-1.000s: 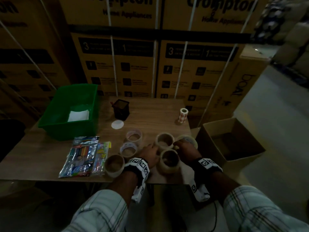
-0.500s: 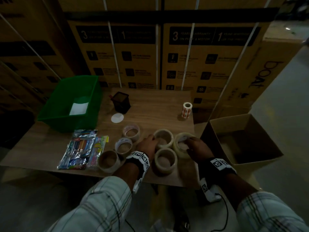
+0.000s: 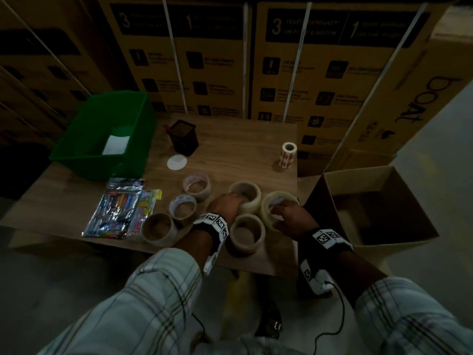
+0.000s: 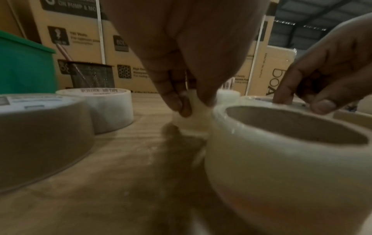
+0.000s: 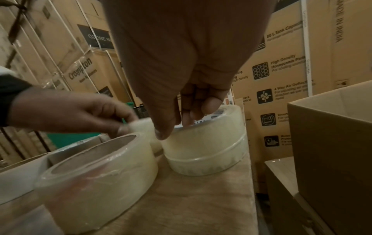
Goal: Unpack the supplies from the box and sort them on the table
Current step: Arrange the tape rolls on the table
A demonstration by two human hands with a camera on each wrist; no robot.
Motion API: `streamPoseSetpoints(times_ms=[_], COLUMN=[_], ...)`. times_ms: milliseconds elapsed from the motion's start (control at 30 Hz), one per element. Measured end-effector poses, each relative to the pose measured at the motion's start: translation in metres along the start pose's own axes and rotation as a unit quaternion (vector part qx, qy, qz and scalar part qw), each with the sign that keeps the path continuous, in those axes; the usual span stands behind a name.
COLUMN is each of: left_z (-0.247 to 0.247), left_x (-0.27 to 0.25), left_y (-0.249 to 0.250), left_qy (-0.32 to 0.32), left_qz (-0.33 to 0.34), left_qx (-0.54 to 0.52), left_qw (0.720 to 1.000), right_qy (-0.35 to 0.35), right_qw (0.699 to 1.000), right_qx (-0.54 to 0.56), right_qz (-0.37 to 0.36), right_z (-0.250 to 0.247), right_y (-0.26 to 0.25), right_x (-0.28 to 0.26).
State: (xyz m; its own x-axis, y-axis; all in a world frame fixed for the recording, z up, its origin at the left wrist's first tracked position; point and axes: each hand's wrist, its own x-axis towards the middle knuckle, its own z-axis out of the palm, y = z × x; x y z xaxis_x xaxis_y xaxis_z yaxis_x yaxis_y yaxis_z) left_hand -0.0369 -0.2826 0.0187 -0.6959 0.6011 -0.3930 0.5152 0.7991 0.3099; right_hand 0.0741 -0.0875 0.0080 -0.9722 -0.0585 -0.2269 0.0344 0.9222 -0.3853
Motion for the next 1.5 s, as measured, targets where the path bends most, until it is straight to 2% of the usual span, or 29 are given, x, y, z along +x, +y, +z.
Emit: streamPoseSetpoints(times_ms=[133, 200, 300, 467, 733, 867, 1000, 1133, 1267, 1500], left_z=[-0.018, -0.028, -0.036, -0.036, -0.069, -0.094, -0.119, -0.134, -0.139, -0.119], left_x=[-0.002, -0.002, -0.004, 0.001, 0.025, 0.046, 0.077, 0.119, 0.16, 0.207], left_y=[0.003, 0.006, 0.015, 0.022, 0.013, 0.004, -0.004, -0.024, -0.049, -0.076], left_qy=[0.093, 0.116, 0.117, 0.111, 0.16, 0.197, 0.226, 0.215, 0.195, 0.126], left_qz=[-0.031, -0.031, -0.025, -0.049, -0.091, -0.103, -0.147, -0.134, -0.109, -0.1], left_qx=[-0.022, -0.022, -0.015, -0.014, -0.021, -0.014, -0.044, -0.058, -0.097, -0.052], left_qw=[0.995, 0.992, 0.993, 0.992, 0.983, 0.975, 0.962, 0.965, 0.97, 0.986], right_qy=[-0.005, -0.026, -0.073, -0.111, -0.082, -0.04, -0.015, 0.026, 0.02, 0.046], right_qw=[0.999, 0.996, 0.988, 0.981, 0.993, 0.997, 0.998, 0.996, 0.995, 0.989], right_qx=[-0.042, -0.081, -0.137, -0.159, -0.079, -0.067, -0.061, -0.074, -0.079, -0.05], right_qz=[-0.015, -0.008, 0.022, 0.005, -0.008, -0.016, 0.006, 0.032, 0.06, 0.132], right_z=[-0.003, -0.005, -0.01, -0.026, -0.074, -0.092, -0.103, -0.105, -0.105, -0.089], right_y=[0.001, -0.002, -0.003, 0.001, -0.01, -0.022, -0.033, -0.029, -0.018, -0.005], right_x=[0.001, 0.001, 0.005, 0.012, 0.057, 0.088, 0.122, 0.161, 0.203, 0.264])
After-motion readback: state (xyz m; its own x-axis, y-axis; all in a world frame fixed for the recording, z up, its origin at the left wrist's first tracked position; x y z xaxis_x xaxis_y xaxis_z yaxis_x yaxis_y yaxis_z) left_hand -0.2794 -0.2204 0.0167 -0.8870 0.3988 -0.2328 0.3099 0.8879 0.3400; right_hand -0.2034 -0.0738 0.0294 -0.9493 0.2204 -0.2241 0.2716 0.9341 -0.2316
